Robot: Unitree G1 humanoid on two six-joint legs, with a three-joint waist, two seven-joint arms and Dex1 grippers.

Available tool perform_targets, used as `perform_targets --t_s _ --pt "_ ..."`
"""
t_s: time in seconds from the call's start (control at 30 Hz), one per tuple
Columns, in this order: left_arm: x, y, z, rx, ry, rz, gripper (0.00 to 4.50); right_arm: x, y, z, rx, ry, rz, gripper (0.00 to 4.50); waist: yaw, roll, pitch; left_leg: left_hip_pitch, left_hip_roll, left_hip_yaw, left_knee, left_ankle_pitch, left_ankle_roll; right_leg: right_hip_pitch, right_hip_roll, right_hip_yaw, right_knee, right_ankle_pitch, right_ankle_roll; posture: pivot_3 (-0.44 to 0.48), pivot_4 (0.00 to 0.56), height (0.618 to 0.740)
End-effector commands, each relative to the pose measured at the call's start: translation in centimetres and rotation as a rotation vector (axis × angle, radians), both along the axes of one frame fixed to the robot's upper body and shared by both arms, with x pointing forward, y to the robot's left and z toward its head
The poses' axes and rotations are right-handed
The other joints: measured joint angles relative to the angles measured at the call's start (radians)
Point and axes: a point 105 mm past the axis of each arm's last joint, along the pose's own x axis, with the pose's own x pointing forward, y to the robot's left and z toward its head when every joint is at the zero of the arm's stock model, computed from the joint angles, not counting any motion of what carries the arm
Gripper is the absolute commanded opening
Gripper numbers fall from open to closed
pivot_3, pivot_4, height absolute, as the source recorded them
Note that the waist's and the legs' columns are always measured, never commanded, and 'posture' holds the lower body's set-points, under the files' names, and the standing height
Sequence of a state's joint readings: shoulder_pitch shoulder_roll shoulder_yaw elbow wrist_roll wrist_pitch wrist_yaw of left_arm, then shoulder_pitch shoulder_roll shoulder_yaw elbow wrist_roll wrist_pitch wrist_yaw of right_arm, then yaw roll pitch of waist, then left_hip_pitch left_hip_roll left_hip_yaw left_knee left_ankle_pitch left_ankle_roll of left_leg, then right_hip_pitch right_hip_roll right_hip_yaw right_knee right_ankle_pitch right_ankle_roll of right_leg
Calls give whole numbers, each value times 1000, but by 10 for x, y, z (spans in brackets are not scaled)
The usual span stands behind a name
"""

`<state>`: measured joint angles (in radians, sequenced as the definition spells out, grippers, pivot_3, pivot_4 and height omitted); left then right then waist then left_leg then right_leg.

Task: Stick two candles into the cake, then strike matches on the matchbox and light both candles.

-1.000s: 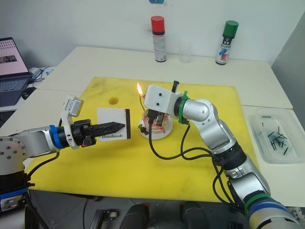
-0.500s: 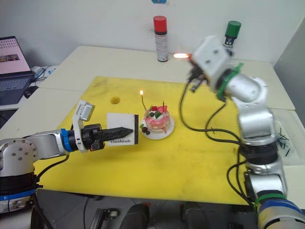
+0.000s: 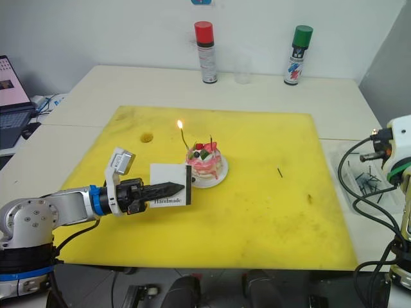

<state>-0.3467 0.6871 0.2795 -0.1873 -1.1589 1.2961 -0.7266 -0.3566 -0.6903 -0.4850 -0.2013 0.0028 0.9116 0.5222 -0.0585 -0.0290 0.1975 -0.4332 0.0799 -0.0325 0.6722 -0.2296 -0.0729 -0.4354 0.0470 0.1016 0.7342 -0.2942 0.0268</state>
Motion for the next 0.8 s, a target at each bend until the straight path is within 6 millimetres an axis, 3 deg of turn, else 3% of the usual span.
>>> perform_targets --t_s 0.03,0.1,0.23,0.43,0.53,0.63,0.8 --pt "-2 -2 5 -15 -35 0 0 -4 -15 -16 60 59 -64 24 -1 0 0 0 0 1 0 0 0 0 0 1 0 0 1 0 150 684" --pt "-3 -2 4 -16 -35 4 0 -4 -20 -26 80 96 -89 205 -1 0 0 0 0 2 1 0 0 0 0 2 0 1 1 0 150 684" --pt "-3 -2 3 -17 -35 14 0 1 -12 -21 134 60 -80 1368 -2 0 0 0 0 3 1 0 0 0 0 3 0 1 1 0 150 684" --pt "-4 0 2 -15 -34 29 0 5 4 22 117 -109 -41 3475 -1 1 1 0 0 3 1 0 0 -1 0 3 0 1 2 0 150 684" --pt "-4 2 2 -14 -33 35 0 7 43 52 69 -221 141 4465 0 1 1 0 0 3 0 0 0 -1 0 3 -1 1 1 0 150 684" --pt "-4 3 1 -10 -32 39 0 2 89 57 7 -253 341 4465 -2 1 1 0 0 3 -1 0 0 -2 0 3 -1 0 1 0 150 684" --pt "-5 3 1 -2 -31 39 0 -6 140 15 28 -191 483 4465 1 -1 -1 0 0 2 -4 0 0 -2 0 2 -1 0 0 0 150 684"
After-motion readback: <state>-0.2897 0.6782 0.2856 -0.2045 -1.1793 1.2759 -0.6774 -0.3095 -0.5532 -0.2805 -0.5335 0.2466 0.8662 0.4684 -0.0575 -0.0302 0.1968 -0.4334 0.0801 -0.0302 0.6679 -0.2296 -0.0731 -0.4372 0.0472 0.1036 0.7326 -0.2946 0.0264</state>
